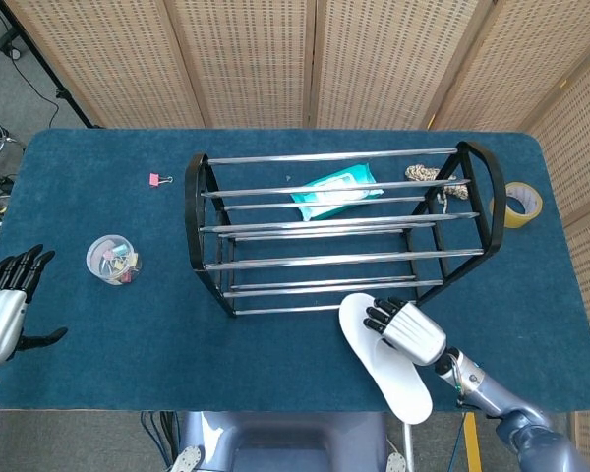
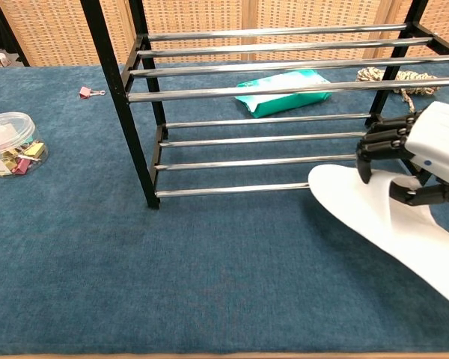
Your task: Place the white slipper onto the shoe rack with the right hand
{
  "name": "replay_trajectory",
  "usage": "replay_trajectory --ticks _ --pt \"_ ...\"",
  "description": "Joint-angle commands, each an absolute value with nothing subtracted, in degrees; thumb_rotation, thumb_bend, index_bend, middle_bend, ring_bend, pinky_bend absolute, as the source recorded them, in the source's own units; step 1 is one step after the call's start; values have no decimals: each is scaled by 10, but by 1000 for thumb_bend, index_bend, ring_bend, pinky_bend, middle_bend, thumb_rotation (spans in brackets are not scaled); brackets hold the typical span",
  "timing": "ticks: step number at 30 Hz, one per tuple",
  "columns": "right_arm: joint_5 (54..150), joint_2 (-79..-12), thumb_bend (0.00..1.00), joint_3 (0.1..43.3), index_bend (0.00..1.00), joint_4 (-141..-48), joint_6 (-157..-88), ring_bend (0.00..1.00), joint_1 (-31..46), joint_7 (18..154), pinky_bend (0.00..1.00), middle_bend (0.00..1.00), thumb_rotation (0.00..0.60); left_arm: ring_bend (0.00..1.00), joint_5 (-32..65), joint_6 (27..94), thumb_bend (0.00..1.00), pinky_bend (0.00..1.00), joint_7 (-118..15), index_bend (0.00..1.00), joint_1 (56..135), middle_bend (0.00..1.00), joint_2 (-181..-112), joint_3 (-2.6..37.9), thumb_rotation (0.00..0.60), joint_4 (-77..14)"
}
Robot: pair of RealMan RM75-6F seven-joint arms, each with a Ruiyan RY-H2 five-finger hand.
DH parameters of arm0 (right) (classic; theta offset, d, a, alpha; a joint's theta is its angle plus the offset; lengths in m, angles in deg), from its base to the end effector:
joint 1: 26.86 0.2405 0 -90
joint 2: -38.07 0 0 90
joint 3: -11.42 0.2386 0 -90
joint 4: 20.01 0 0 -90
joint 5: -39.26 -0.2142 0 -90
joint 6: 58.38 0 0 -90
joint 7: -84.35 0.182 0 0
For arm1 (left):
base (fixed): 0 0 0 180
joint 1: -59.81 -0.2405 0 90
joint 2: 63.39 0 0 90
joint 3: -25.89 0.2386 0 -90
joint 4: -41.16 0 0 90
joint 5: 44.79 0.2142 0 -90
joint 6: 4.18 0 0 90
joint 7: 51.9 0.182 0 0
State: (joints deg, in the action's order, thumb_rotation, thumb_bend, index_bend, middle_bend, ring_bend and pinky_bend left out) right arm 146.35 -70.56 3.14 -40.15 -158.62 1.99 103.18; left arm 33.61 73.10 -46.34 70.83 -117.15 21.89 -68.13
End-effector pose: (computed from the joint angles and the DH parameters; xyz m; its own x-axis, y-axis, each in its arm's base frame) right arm -0.2128 -0.2922 -0.0129 0.4531 0.2162 0.8648 -0.4790 -0.7592 0.4407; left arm -0.2513 0.2436 0.1590 0.3659 0.1004 0.9252 0.9304 -0.0157 -0.3663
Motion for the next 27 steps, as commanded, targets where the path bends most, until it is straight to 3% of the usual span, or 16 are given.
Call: replay_trajectory --ticks 1,14,27 --pt "1450 -719 585 43 586 -399 -1569 437 29 1034 616 510 600 0 337 731 0 0 -467 0 708 0 -1170 219 600 -680" --pt "1421 -757 584 58 577 -382 -1506 438 51 1055 617 508 600 0 340 736 0 0 -488 0 704 0 -1161 218 600 -682" --pt "1364 -790 584 104 576 -369 -1413 438 100 1074 617 508 600 0 338 731 0 0 -510 0 703 0 -1150 216 600 -684"
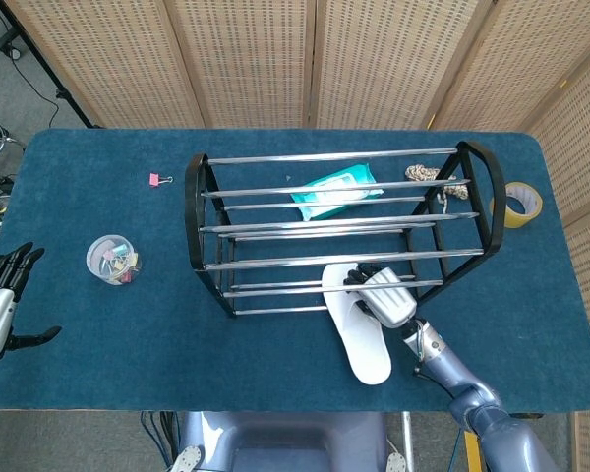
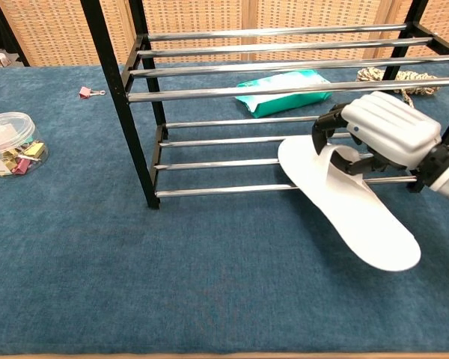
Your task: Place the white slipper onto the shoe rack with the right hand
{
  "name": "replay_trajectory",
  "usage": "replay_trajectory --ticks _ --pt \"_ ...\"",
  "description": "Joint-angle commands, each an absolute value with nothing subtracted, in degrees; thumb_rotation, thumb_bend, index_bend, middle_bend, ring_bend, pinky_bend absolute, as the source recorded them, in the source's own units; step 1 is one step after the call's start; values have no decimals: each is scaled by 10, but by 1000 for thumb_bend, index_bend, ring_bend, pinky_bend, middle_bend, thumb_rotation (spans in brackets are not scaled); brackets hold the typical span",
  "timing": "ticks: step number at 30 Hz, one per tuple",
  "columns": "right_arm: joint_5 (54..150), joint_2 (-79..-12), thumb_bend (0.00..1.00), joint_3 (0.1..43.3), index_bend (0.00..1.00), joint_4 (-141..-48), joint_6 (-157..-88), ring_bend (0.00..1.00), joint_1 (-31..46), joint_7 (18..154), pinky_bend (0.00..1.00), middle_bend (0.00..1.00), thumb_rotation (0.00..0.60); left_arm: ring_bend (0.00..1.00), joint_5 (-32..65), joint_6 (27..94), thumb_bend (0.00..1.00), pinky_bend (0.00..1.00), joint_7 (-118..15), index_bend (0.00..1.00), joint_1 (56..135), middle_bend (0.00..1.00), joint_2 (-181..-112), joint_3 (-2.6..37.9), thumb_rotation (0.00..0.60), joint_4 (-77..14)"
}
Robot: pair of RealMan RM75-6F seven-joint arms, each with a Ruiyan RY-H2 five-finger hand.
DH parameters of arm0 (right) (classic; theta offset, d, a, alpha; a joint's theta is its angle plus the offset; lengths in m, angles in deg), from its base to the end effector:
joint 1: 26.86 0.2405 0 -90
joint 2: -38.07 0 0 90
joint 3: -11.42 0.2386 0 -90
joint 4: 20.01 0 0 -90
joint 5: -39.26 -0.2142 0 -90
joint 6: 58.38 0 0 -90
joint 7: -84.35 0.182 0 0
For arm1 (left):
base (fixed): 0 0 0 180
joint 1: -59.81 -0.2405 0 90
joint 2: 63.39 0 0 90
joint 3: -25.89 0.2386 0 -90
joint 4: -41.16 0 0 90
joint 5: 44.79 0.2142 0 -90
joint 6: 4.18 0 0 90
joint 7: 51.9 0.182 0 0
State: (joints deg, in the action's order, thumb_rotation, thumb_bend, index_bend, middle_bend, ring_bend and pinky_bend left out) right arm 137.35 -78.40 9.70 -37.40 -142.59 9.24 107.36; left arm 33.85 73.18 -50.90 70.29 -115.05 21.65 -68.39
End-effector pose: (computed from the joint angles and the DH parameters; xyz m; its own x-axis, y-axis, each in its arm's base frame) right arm -0.1880 -0.3553 -0.0501 0.4235 0.1036 0.8999 -0.6720 -0.6302 0.3889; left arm -0.2538 0.2424 0.1699 0.3204 0.0933 0.9427 0.9469 -0.0027 -0.3216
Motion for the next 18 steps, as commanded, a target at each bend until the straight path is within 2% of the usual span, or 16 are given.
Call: replay_trajectory --ticks 1,18 --pt "1363 -792 584 105 576 -368 -1411 438 101 1074 617 508 600 0 338 731 0 0 -510 0 703 0 -1150 216 600 -684" --pt "1328 -823 585 131 577 -346 -1374 438 133 1058 617 508 600 0 341 726 0 0 -511 0 703 0 -1147 220 600 -688"
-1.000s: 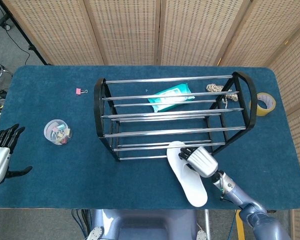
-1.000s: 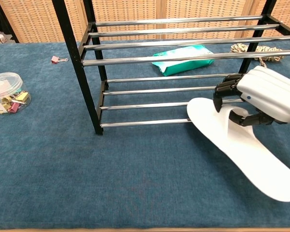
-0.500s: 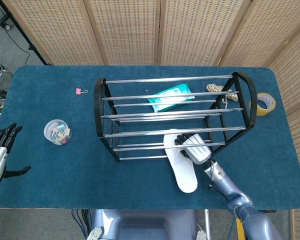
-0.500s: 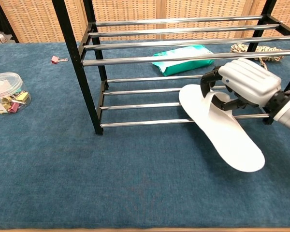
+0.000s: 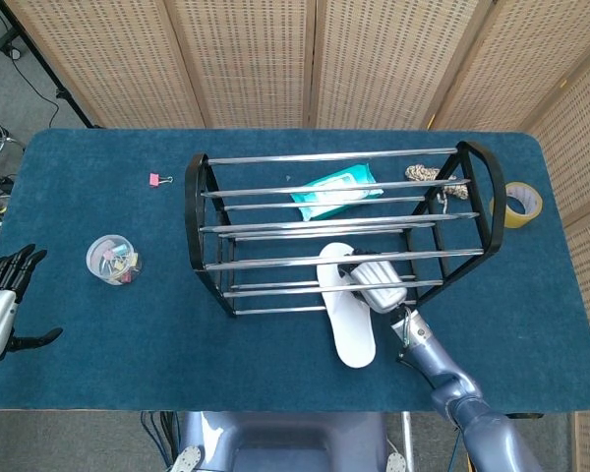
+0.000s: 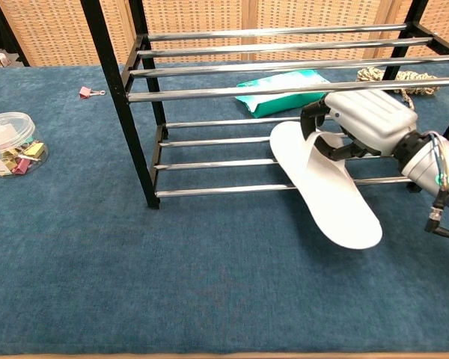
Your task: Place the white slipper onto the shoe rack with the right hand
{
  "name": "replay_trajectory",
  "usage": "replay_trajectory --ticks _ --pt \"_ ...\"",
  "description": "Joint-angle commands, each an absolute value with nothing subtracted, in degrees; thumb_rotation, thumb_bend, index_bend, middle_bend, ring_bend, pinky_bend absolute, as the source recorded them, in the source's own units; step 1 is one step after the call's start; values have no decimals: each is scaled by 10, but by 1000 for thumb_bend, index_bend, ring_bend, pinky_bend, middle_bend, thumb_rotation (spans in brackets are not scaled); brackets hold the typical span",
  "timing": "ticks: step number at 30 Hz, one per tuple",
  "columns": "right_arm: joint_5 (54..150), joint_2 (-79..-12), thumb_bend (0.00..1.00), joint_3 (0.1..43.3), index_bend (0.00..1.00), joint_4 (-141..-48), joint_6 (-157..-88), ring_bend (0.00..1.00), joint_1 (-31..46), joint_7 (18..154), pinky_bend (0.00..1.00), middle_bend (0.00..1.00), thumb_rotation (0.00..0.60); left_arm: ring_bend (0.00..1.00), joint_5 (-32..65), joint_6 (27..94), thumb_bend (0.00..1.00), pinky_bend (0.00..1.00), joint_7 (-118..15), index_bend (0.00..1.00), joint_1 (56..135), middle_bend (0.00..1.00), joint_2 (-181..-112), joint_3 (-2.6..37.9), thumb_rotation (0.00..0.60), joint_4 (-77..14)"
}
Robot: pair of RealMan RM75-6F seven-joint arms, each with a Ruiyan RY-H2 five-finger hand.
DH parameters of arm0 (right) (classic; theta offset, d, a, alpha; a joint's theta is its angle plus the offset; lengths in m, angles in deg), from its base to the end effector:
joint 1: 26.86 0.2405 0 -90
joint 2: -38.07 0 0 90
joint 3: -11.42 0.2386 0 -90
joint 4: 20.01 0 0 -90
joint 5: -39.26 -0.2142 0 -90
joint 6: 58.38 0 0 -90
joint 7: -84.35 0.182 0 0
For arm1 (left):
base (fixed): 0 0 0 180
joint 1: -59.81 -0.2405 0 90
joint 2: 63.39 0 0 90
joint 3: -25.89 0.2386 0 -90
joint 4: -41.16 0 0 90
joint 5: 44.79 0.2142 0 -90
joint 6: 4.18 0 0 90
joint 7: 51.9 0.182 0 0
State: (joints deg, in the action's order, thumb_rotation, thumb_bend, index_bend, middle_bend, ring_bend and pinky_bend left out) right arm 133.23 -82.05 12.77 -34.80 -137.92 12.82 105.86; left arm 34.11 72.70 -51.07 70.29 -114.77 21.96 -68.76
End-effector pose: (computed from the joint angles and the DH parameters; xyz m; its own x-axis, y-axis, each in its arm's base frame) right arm -0.1734 -0.3781 -0.0589 0.4197 0.1139 0.9005 -0.7167 -0.5672 0.4058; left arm -0.2533 0.2409 0.1681 0.3174 0.1070 0.9423 0.9479 -0.0057 -0.3186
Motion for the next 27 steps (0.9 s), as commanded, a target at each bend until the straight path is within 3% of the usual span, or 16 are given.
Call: replay_trajectory --ticks 1,27 --pt "1325 -825 585 134 577 -344 -1369 438 136 1058 617 508 600 0 342 725 0 0 -513 0 704 0 -1147 220 600 -688" --pt "1293 -852 584 154 579 -326 -1344 438 157 1054 617 509 600 0 343 723 0 0 -526 0 703 0 -1141 221 600 -689"
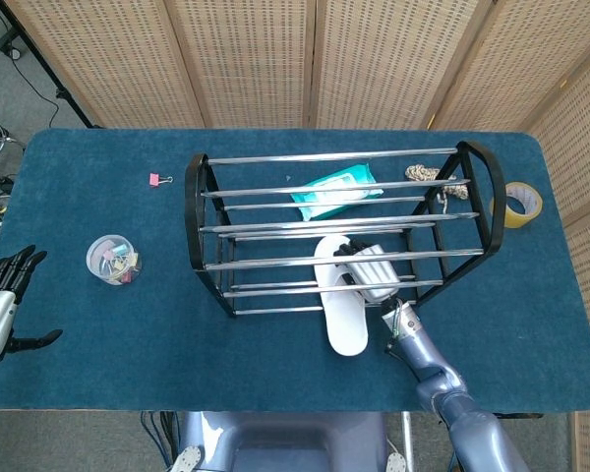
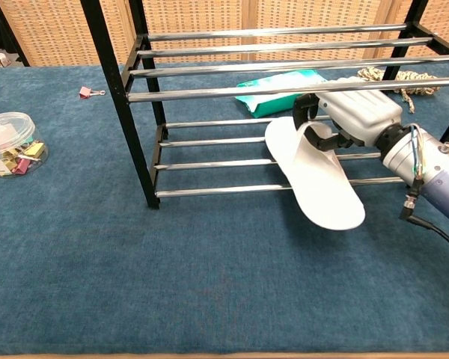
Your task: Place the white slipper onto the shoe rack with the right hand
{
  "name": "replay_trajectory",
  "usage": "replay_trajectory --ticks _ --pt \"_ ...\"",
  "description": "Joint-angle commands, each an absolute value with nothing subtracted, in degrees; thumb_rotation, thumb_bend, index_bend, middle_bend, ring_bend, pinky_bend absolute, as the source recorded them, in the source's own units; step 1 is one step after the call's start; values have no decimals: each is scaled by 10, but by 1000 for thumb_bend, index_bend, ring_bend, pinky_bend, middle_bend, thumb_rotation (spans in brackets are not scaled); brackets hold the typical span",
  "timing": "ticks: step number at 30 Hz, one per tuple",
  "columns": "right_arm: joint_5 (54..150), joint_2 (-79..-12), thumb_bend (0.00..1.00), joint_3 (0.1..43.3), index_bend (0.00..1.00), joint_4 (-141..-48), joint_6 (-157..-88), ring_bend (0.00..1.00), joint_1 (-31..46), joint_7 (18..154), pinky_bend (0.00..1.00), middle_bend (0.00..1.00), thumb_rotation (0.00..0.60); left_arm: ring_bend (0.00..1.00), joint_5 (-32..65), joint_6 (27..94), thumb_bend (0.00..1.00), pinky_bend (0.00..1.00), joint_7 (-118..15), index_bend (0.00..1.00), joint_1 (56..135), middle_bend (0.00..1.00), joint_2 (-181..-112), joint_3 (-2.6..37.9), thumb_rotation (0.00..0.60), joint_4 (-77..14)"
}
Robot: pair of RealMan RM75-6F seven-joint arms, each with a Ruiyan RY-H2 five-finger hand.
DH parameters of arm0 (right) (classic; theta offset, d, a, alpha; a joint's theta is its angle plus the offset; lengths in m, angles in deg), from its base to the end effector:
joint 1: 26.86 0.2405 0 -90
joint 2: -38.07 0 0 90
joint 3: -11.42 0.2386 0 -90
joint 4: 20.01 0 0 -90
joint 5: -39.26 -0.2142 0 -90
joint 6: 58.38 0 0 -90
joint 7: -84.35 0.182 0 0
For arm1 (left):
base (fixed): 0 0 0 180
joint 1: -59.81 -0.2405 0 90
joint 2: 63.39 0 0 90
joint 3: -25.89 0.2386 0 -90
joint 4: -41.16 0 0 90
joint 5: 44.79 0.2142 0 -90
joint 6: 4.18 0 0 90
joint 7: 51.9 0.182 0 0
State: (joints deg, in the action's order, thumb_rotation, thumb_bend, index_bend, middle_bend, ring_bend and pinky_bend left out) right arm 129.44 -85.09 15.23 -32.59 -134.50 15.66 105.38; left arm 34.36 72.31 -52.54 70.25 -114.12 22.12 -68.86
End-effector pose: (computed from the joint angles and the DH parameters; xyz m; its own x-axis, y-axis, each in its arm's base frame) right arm -0.1627 -0.3935 -0.0651 0.3987 0.1103 0.9104 -0.7627 -0.5115 0.3959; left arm -0.2539 0.2400 0.1694 0.3028 0.1150 0.9461 0.9526 -0.0051 -0.3042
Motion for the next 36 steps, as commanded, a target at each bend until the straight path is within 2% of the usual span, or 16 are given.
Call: replay_trajectory --ticks 1,36 --pt "1291 -853 584 155 579 -325 -1344 438 159 1055 617 509 600 0 343 722 0 0 -527 0 703 0 -1141 221 600 -688" --pt "1249 -874 584 185 580 -302 -1269 438 195 1047 617 509 600 0 330 712 0 0 -549 0 706 0 -1133 216 600 -683"
